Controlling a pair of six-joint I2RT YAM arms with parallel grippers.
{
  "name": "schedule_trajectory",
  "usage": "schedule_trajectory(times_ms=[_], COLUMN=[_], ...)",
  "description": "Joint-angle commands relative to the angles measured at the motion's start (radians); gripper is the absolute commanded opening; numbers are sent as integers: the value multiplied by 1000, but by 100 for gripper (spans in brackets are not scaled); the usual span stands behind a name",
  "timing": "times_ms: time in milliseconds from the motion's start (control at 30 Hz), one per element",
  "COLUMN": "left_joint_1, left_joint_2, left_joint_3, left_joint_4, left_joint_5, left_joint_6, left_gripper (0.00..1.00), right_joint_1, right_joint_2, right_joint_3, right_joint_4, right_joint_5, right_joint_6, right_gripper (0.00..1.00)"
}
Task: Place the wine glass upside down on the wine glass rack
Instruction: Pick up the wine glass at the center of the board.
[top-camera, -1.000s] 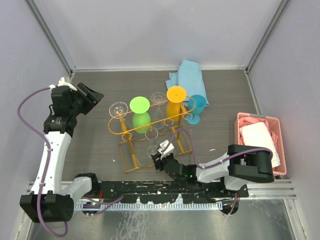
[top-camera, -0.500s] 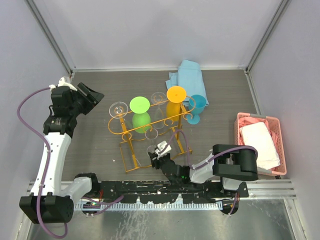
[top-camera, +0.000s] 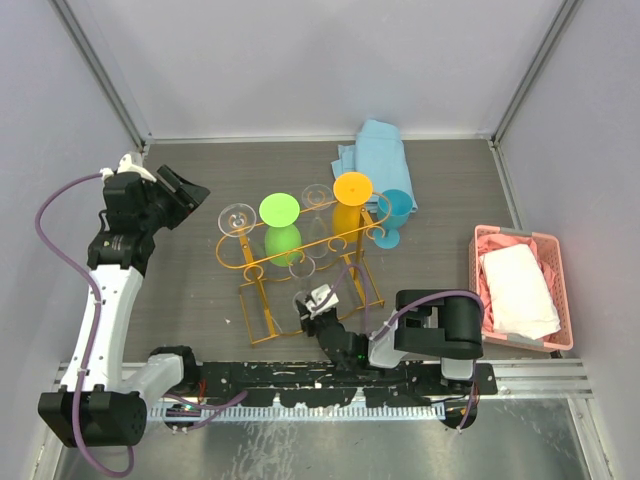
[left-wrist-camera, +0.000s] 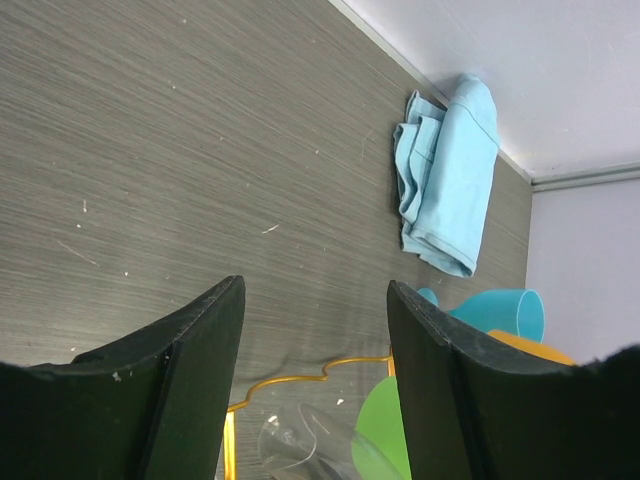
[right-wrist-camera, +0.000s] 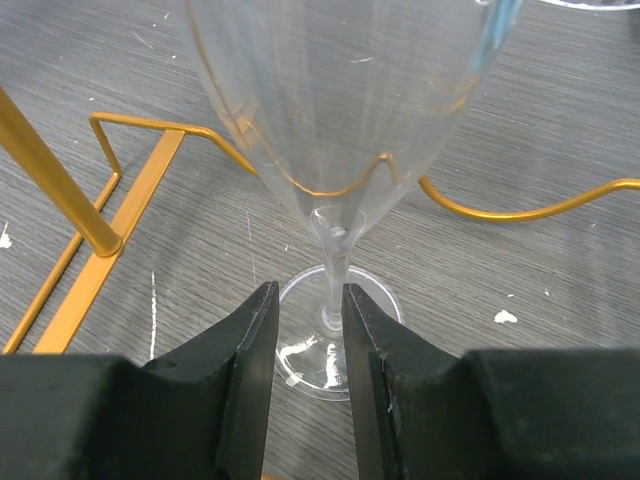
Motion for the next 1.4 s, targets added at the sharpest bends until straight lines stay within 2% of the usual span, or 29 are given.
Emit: schedule_trajectory(times_ms=[0, 567, 767, 1367], left_joint_1=[-8, -14, -15, -26], left_joint_2=[-23, -24, -30, -43], left_joint_3=[15, 2, 1, -2], left_joint_4=[55, 59, 59, 58], left_joint_5=[-18, -31, -29, -37], left_joint_6=[20, 29, 29, 37], left_gripper=[60, 61, 61, 61], right_joint_1=[5, 5, 6, 5], right_joint_2=[26, 62, 83, 198], right_joint_3=[24, 18, 18, 32], right_joint_4=[155, 218, 259, 400], right_joint_5=[59, 82, 93, 120], right_joint_6=[-31, -45, -50, -94], right_gripper=[36, 22, 36, 33])
